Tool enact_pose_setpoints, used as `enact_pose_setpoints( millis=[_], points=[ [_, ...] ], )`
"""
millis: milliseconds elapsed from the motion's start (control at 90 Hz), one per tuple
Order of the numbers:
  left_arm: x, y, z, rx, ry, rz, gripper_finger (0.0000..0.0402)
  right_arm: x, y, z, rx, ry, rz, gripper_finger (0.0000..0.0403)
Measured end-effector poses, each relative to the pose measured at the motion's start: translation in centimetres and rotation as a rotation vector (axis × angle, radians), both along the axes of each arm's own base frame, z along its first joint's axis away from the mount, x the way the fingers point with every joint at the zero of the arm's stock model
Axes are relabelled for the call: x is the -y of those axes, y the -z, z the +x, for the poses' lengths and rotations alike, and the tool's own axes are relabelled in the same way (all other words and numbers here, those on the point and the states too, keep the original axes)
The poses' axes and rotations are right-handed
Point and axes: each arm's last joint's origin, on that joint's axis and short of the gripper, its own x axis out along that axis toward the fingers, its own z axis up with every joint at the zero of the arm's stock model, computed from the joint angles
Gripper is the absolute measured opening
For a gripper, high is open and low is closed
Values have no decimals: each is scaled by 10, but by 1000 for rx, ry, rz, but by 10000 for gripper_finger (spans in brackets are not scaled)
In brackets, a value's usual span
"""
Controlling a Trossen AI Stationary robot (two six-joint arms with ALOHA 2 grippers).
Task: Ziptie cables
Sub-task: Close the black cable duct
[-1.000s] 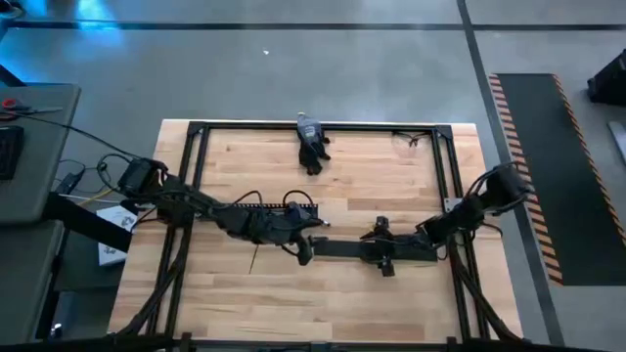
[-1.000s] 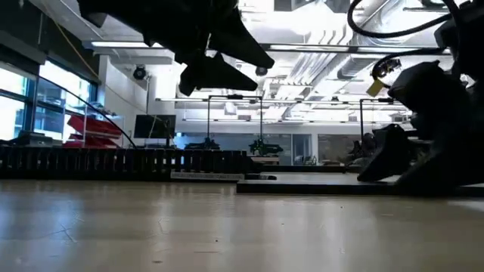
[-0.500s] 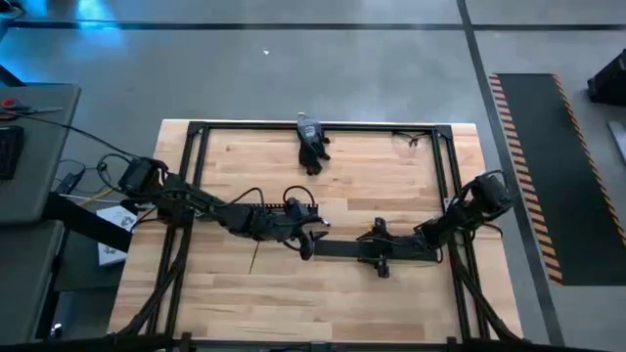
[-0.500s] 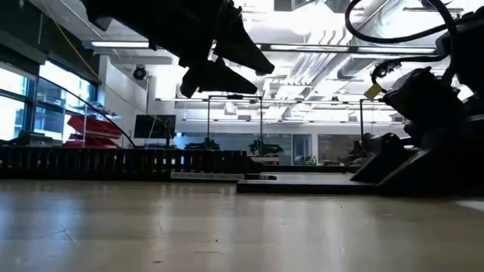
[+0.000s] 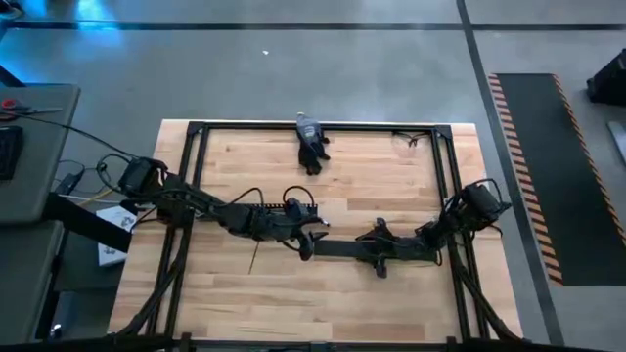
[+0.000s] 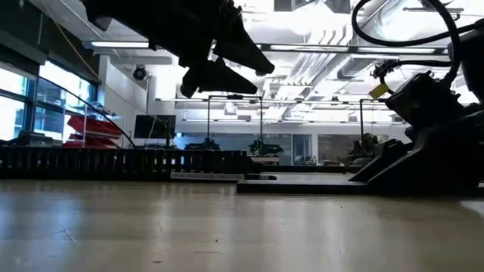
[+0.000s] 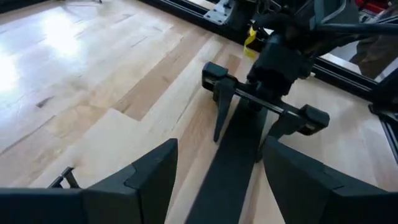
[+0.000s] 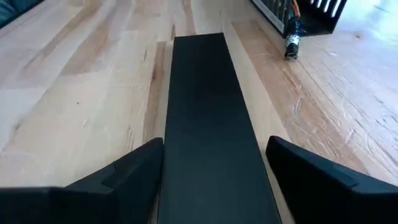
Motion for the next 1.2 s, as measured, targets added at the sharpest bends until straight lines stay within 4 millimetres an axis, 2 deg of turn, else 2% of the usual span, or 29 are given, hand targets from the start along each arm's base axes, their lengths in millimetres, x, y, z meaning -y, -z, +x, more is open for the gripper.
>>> enact_pose_setpoints(
  millis=[333,578,1067,1200],
  points=[
    [0,0,0,0,2,-2,216,0,0,-1,0,-9,3,220],
    [0,0,0,4,-5,-18,216,0,-5,-1,0,-21,10,214],
    [-3,0,2,11,18,-141,216,4,-36,-1,4,-108,-50,205],
    [-8,2,2,-29,74,-97,216,8,-49,0,28,-103,-78,193]
  ],
)
